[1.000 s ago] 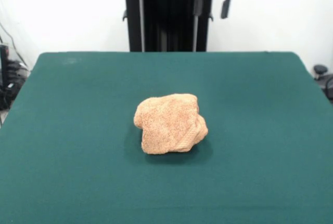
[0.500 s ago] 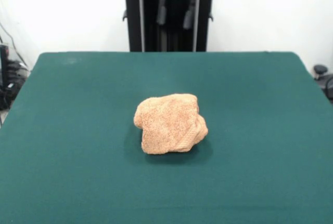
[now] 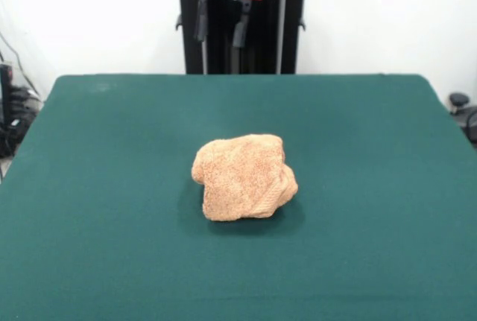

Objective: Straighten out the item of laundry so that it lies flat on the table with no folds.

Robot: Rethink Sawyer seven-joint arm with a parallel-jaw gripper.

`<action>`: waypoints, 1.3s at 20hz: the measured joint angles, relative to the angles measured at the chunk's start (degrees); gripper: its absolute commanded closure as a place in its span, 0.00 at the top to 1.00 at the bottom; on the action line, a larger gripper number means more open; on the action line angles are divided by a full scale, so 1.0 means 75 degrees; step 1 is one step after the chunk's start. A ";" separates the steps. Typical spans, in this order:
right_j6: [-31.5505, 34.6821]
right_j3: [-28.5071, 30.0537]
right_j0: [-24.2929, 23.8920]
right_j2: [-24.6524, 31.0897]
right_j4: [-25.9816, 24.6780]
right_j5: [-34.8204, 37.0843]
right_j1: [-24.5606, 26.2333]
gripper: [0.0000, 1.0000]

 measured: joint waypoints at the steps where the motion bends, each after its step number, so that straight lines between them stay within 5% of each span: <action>1: 0.0000 -0.0004 -0.0028 0.0025 0.0002 -0.0002 -0.0001 1.00; 26: 0.0000 -0.0842 0.0403 0.0128 0.0000 0.0168 0.0647 1.00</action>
